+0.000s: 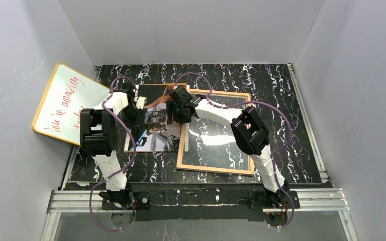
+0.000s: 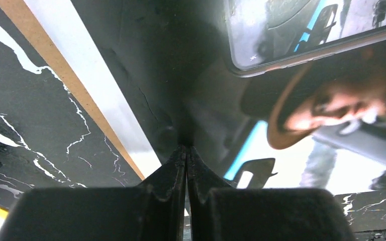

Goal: Put the photo into the frame
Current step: Move the photo frame to the center of the board.

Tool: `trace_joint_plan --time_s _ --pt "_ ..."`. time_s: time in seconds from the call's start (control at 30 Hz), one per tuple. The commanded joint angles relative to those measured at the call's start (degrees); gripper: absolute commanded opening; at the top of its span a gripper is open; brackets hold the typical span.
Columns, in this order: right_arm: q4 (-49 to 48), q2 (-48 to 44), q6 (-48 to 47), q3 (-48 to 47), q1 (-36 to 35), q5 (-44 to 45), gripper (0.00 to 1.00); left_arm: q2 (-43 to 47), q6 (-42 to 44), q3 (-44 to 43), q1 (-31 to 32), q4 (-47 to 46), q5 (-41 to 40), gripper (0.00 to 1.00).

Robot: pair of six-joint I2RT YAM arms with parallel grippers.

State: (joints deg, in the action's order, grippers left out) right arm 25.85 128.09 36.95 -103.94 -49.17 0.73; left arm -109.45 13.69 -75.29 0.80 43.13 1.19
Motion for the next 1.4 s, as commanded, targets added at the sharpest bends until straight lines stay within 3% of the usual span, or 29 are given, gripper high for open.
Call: trace_joint_plan --time_s 0.0,0.2,0.6,1.07,1.37 --pt "3.2 0.7 -2.0 -3.2 -0.1 3.6 0.7 -1.3 2.0 4.0 -2.6 -2.2 -5.5 0.0" --pt "7.3 -0.2 -6.0 -2.1 0.1 10.1 0.72 -2.1 3.2 4.5 -3.0 -3.1 -7.5 0.0" --pt "10.1 -1.7 -6.4 0.9 1.0 11.6 0.73 -3.2 4.3 4.9 -3.2 -4.1 -9.4 0.0" --pt "2.0 -3.8 2.4 5.4 2.5 -5.9 0.74 -3.0 4.0 3.4 -3.2 -2.4 -4.2 0.0" --pt "-0.6 -4.9 4.6 8.1 2.6 -10.1 0.73 -3.5 4.0 4.1 -3.1 -2.6 -2.6 0.0"
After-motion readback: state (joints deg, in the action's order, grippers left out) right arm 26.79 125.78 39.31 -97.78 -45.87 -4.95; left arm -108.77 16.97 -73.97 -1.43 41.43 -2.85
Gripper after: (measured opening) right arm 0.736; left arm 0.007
